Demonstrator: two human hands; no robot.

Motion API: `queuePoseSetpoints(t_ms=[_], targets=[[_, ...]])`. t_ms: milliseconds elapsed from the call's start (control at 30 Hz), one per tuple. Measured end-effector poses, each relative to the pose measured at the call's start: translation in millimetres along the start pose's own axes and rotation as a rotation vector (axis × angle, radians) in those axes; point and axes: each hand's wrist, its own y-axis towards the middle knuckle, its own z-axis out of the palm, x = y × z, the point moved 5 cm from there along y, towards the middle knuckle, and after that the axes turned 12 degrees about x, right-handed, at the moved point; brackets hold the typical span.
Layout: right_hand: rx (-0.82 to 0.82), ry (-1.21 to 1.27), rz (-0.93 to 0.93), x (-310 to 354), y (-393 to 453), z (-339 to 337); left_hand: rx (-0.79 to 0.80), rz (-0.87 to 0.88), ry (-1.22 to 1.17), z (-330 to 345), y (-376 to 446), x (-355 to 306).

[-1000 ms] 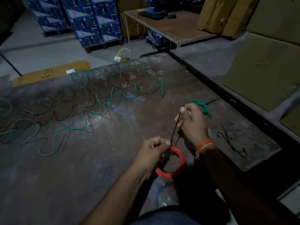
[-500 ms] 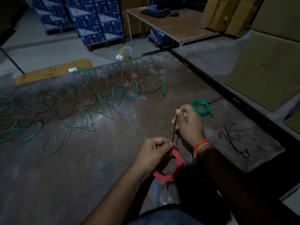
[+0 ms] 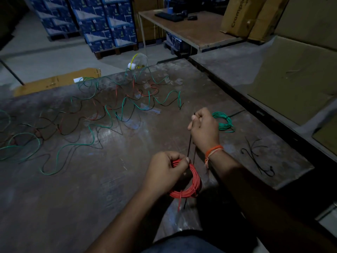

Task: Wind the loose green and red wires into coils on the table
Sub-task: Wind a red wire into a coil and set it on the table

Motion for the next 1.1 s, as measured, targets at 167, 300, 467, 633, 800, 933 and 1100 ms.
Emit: queuePoseSetpoints(t_ms=[167, 300, 467, 633, 800, 933, 1100], targets=[[0.044, 0.071, 0.108, -10.3, 4.8, 5.6, -0.010, -0.026, -0.137, 2.3, -1.7, 5.6], [0.057, 0.105, 0.156, -19.2, 2.6, 4.5, 0.010, -0.035, -0.324, 7.8, -2.5, 4.1], [0.218, 0.476, 0.209, -16.6, 4.8, -10.2, -0.006, -0.021, -0.408, 12.9, 1.4, 10.7], [0.663, 0.577, 0.335, -27.8, -43.1, -22.4, 0.043, 0.043, -0.415, 11.3, 17.2, 5.6], [0.682, 0.743, 0.290, -43.2, -74.9, -37.5, 0.271, 0.130, -0.251, 32.0, 36.4, -16.5], [0.470, 0.618, 0.230, -60.8, -73.3, -74.8, 0.270, -0.043, -0.403, 57.4, 57.6, -18.1], [0.252, 0.691, 0.370, -98.7, -68.4, -105.3, 0.268, -0.169, -0.638, 94.1, 94.6, -13.2]])
